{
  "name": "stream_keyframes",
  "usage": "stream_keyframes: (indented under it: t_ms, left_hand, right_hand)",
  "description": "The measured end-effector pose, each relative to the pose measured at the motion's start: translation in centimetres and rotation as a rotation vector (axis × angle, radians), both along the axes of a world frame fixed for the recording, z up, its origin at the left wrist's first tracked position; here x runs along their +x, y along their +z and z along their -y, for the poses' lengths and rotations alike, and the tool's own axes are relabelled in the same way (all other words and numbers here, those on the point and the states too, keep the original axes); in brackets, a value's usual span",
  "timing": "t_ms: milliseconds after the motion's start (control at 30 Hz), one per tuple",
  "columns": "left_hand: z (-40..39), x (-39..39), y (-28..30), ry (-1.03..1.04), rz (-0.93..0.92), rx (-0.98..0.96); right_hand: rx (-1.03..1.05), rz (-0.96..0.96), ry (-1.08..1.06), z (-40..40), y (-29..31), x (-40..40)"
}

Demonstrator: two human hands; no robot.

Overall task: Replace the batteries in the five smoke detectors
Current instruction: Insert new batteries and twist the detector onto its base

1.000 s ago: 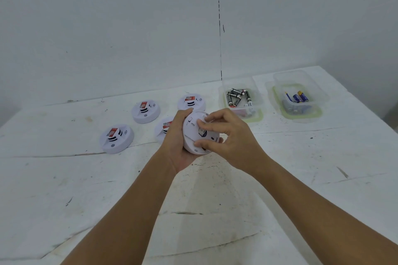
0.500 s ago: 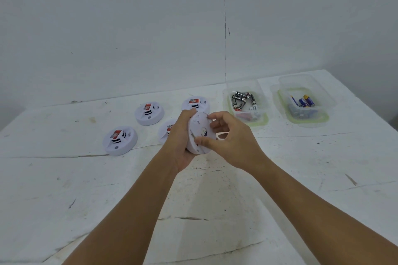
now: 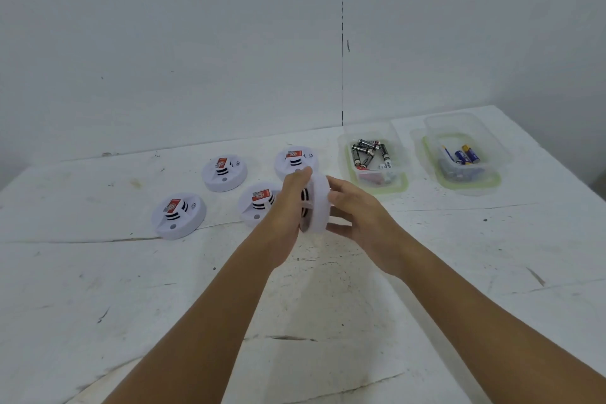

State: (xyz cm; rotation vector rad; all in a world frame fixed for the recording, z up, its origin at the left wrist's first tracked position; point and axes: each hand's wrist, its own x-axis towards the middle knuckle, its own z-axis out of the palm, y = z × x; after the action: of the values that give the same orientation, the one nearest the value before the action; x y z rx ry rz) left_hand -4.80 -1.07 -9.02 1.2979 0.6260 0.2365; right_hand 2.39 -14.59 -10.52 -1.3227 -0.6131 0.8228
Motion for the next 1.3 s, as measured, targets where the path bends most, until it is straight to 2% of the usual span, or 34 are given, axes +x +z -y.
stream_keyframes:
  t_ms: [67, 233, 367, 467, 533, 667, 767, 933, 1133, 1300]
  left_hand:
    - [0.4, 0.3, -0.3, 0.005, -0.042, 0.054]
    - [0.4, 0.5, -0.8, 0.046, -0.082, 0.05]
    - [-0.3, -0.4, -1.3, -0.019, -0.068, 0.297]
    - [-0.2, -1.1, -2.2, -0.066, -0.111, 0.407]
    - [0.0, -1.3, -2.9, -0.076, -0.099, 0.436]
    - [-0.4, -1.1, -4.2, -0.069, -0.047, 0.594]
    - [-0.1, -1.1, -4.9, -0.082, -0.03, 0.712]
    - [0.4, -1.3, -5.8, -0.039, -0.033, 0.843]
    - [0.9, -1.6, -5.5, -0.021, -0.019, 0.881]
    - [0.8, -1.5, -5.2, -0.035, -0.009, 0.906]
  right_hand:
    - [0.029, -0.046, 0.01, 0.0, 0.0, 0.0]
    - [-0.043, -0.021, -0.199, -0.4, -1.5, 0.9]
    - [-0.015, -0.118, -0.285, -0.1, -2.6, 1.6]
    - [0.009, -0.133, -0.288, 0.2, -2.9, 1.8]
    - [-0.026, -0.076, -0.283, 0.4, -3.2, 1.8]
    - [-0.218, 0.309, -0.192, 1.2, -3.5, 2.1]
    - [-0.278, 0.469, -0.174, 1.4, -3.6, 2.3]
    - [-0.312, 0.528, -0.113, 1.4, -4.3, 2.3]
    - [-0.359, 0.585, -0.017, 1.8, -4.4, 2.3]
    - [-0.35, 0.621, -0.026, 1.9, -4.9, 2.5]
